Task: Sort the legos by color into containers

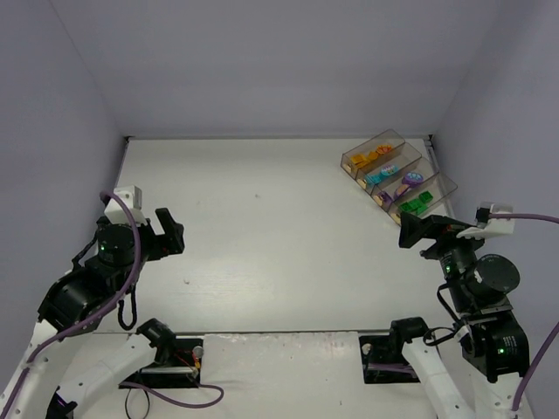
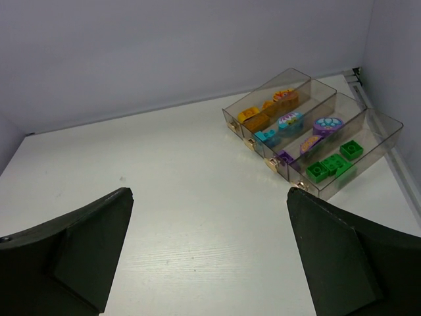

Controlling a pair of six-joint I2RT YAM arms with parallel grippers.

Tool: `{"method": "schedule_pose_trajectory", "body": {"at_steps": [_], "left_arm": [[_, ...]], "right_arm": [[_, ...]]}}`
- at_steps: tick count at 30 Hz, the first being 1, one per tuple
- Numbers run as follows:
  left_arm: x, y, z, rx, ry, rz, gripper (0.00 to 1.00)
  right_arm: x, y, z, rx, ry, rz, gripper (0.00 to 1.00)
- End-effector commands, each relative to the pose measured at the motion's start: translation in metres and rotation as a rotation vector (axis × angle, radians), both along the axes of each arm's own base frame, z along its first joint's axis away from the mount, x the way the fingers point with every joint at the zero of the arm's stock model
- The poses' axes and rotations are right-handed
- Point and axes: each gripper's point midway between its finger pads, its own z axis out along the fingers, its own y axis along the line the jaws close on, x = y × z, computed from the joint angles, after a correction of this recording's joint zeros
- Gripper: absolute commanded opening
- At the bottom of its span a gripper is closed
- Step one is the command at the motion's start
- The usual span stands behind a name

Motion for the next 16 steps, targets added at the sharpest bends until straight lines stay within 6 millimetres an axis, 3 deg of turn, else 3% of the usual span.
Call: {"method": "schedule_pose_trajectory", "body": {"at_steps": [1, 16], "left_arm": [[0.010, -0.009, 0.005, -0.027, -0.008, -0.001, 0.85], [0.033, -0.029, -0.002, 0.004, 0.009, -0.045, 0.85]], "right_arm": [[0.010, -0.012, 0.016, 0.011, -0.046, -0.076, 1.00], [0.016, -0.012, 0.009, -0.083, -0.025, -0.067, 1.00]]}}
